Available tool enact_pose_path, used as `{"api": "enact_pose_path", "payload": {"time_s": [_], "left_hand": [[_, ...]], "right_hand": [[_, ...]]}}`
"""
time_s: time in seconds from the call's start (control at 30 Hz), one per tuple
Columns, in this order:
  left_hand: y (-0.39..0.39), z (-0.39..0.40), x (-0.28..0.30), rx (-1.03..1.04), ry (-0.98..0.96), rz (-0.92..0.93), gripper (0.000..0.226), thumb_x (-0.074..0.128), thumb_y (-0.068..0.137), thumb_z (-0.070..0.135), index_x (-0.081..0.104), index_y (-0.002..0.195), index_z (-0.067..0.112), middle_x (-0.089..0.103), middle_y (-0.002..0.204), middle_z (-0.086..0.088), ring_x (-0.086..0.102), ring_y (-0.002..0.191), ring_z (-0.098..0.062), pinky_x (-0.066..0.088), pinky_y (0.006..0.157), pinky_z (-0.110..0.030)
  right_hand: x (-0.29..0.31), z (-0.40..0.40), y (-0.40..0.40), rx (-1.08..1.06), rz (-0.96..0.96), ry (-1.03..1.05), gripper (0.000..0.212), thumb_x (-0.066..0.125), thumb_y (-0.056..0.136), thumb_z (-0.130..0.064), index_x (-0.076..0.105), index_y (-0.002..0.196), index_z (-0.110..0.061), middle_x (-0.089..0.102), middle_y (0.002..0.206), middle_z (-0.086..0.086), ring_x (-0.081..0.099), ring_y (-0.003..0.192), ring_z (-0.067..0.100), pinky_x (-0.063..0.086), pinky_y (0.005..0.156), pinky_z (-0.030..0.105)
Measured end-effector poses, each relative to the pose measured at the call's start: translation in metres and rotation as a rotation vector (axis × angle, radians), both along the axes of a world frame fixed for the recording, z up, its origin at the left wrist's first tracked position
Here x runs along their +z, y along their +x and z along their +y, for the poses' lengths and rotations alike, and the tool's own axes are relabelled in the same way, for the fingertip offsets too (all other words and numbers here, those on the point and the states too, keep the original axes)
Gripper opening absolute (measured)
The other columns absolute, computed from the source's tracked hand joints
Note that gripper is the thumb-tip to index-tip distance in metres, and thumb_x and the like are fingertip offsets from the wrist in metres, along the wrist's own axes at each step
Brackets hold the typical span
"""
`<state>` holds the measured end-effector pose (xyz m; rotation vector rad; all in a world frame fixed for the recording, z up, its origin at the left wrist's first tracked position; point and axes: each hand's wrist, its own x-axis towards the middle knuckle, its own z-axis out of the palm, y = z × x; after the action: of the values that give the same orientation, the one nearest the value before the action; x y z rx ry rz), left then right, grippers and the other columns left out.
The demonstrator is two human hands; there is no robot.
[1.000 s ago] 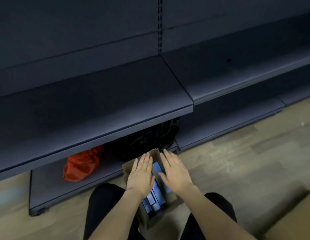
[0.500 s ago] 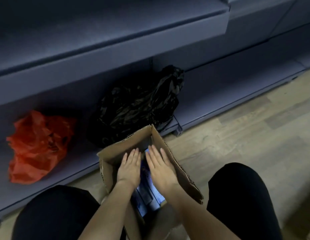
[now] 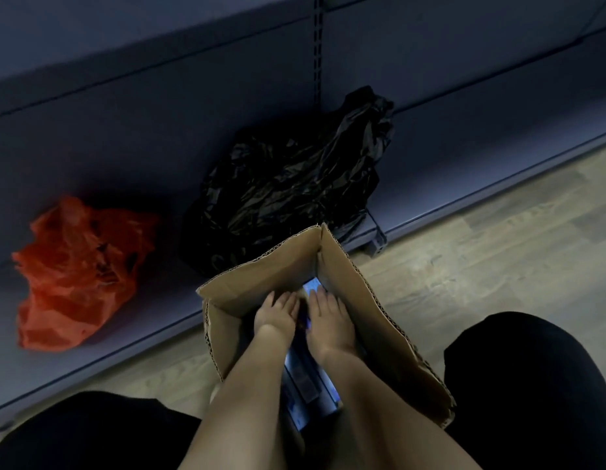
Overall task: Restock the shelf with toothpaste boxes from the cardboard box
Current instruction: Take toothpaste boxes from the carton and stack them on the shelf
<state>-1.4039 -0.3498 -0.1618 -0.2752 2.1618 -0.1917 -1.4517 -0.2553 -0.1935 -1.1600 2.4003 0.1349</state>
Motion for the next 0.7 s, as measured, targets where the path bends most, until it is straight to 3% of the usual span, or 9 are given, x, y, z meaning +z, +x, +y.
{"api": "enact_pose_path", "payload": {"time_s": [0.13,0.2,0.27,0.33,0.43,0.5,0.53,0.63,0.7], "left_hand": [[-0.005,0.0,-0.012,-0.019,0.049,-0.136,0.071,0.035,0.101,0.034,-0.009,0.15,0.009,-0.014,0.158,-0.004,-0.01,0.146,-0.02,-0.003,0.118,-0.041],[-0.005,0.001,-0.018,-0.044,0.057,-0.162,0.069,0.034,0.102,0.034,-0.008,0.151,0.01,-0.013,0.158,-0.005,-0.01,0.146,-0.021,-0.003,0.118,-0.041],[0.0,0.002,-0.024,-0.051,0.072,-0.165,0.067,0.033,0.102,0.031,-0.007,0.151,0.01,-0.012,0.159,-0.005,-0.009,0.147,-0.021,-0.002,0.118,-0.042],[0.006,0.003,-0.03,-0.05,0.085,-0.16,0.065,0.032,0.102,0.028,-0.006,0.151,0.01,-0.01,0.159,-0.005,-0.008,0.147,-0.02,-0.002,0.119,-0.042],[0.012,0.002,-0.034,-0.058,0.095,-0.174,0.062,0.03,0.102,0.025,-0.004,0.151,0.01,-0.008,0.159,-0.005,-0.007,0.147,-0.018,-0.002,0.119,-0.041],[0.014,0.002,-0.038,-0.062,0.095,-0.192,0.063,0.032,0.102,0.025,-0.004,0.151,0.01,-0.008,0.159,-0.005,-0.006,0.147,-0.017,-0.002,0.119,-0.04],[0.015,0.003,-0.04,-0.072,0.094,-0.199,0.064,0.033,0.101,0.026,-0.004,0.151,0.011,-0.008,0.159,-0.005,-0.006,0.147,-0.018,-0.002,0.119,-0.04],[0.016,0.005,-0.043,-0.134,0.066,-0.242,0.069,0.038,0.1,0.032,-0.005,0.151,0.011,-0.008,0.159,-0.005,-0.008,0.147,-0.019,-0.004,0.118,-0.043],[0.016,0.006,-0.046,-0.157,0.04,-0.251,0.07,0.039,0.1,0.034,-0.003,0.151,0.011,-0.005,0.159,-0.007,-0.006,0.147,-0.02,-0.006,0.118,-0.045]], "right_hand": [[-0.017,0.004,0.002,-0.068,-0.074,0.075,0.067,0.036,0.099,-0.025,-0.002,0.151,-0.006,-0.001,0.159,0.011,0.004,0.146,0.025,0.004,0.119,0.036],[-0.026,0.003,0.007,-0.128,-0.049,0.062,0.076,0.053,0.091,-0.032,0.015,0.149,0.0,0.015,0.156,0.018,0.019,0.143,0.028,0.014,0.117,0.038],[-0.043,0.001,0.011,-0.242,0.016,0.01,0.089,0.087,0.047,-0.04,0.061,0.12,0.004,0.059,0.125,0.023,0.05,0.117,0.034,0.038,0.101,0.04],[-0.076,0.002,0.017,-0.345,0.006,-0.086,0.08,0.093,0.015,-0.033,0.077,0.087,-0.002,0.073,0.092,0.014,0.06,0.093,0.033,0.036,0.085,0.041],[-0.095,0.003,0.028,-0.363,-0.068,-0.081,0.059,0.086,0.031,-0.032,0.077,0.083,-0.005,0.074,0.09,0.014,0.071,0.082,0.032,0.033,0.083,0.041],[-0.097,0.005,0.034,-0.365,-0.11,-0.064,0.044,0.061,0.052,-0.032,0.078,0.081,-0.003,0.073,0.091,0.016,0.071,0.081,0.032,0.032,0.081,0.042],[-0.098,0.005,0.037,-0.355,-0.133,-0.078,0.046,0.056,0.052,-0.03,0.077,0.083,-0.003,0.073,0.092,0.017,0.07,0.084,0.033,0.032,0.08,0.042],[-0.096,0.004,0.045,-0.34,-0.205,-0.034,0.05,0.057,0.053,-0.023,0.06,0.101,-0.007,0.055,0.105,0.015,0.047,0.088,0.029,0.03,0.074,0.038],[-0.098,0.002,0.046,-0.346,-0.128,-0.073,0.039,0.05,0.059,-0.019,0.045,0.097,-0.008,0.041,0.097,0.011,0.039,0.082,0.025,0.027,0.067,0.033]]}}
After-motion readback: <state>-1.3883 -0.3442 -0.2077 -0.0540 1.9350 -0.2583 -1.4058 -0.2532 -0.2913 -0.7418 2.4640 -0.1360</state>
